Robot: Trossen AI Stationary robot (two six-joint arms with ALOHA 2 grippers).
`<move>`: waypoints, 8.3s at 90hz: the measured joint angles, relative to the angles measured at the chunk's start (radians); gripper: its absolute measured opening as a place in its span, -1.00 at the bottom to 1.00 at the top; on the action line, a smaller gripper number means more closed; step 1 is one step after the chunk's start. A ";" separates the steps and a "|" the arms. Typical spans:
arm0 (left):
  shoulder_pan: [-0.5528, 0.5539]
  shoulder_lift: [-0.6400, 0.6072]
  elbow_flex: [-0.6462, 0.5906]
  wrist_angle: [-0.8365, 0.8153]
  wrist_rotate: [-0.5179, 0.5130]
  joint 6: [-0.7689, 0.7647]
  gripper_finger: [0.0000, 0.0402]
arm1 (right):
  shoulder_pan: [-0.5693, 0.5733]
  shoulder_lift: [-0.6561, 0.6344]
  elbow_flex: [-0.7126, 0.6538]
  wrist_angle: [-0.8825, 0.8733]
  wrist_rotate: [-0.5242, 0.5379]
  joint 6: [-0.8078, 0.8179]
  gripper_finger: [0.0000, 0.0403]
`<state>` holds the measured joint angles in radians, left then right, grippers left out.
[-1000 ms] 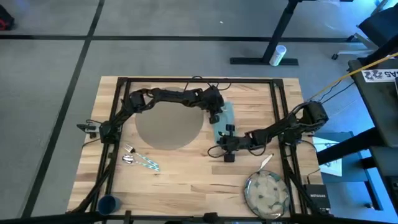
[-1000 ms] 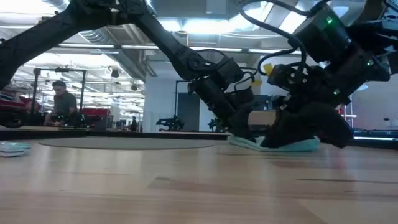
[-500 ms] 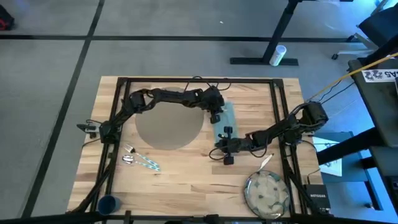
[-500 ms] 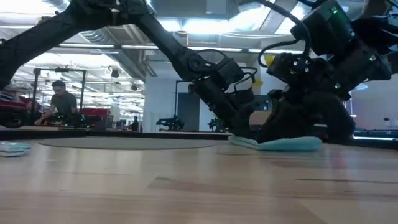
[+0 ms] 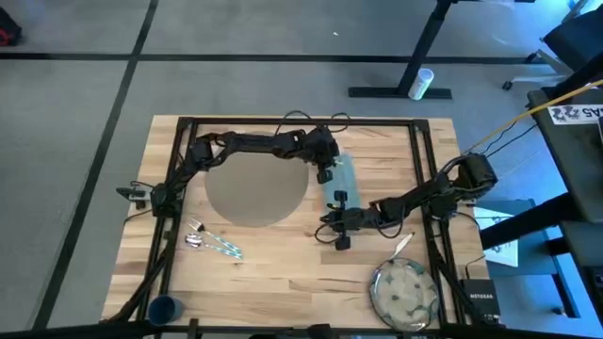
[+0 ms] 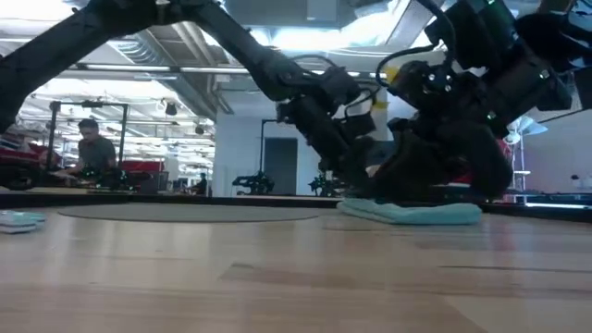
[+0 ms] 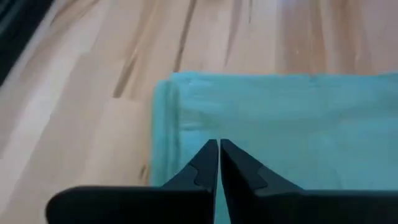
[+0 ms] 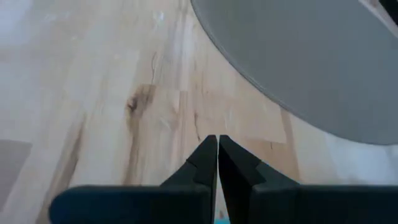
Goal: Set table place
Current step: Fold the blue table napkin
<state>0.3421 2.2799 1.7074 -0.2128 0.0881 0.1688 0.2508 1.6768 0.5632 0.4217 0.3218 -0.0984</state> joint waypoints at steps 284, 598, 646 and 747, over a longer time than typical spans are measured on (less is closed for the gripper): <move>-0.077 0.113 0.002 0.262 -0.073 -0.058 -1.00 | 0.037 -0.428 -0.301 -0.404 0.083 0.203 -1.00; -0.232 -0.526 -0.606 -0.213 -0.392 -0.157 -1.00 | -0.083 -0.290 -0.169 -0.213 0.078 0.000 -1.00; -0.257 -0.525 -0.606 -0.137 -0.376 -0.137 -1.00 | -0.015 -0.004 0.017 -0.208 -0.141 0.120 -1.00; -0.520 -0.411 -0.604 0.262 -0.275 -0.226 -1.00 | -0.216 -0.443 0.131 -0.534 0.156 -0.197 -1.00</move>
<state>-0.1778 1.8689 1.1030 0.0491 -0.1865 -0.0573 0.0352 1.2341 0.6941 -0.1118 0.4783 -0.2954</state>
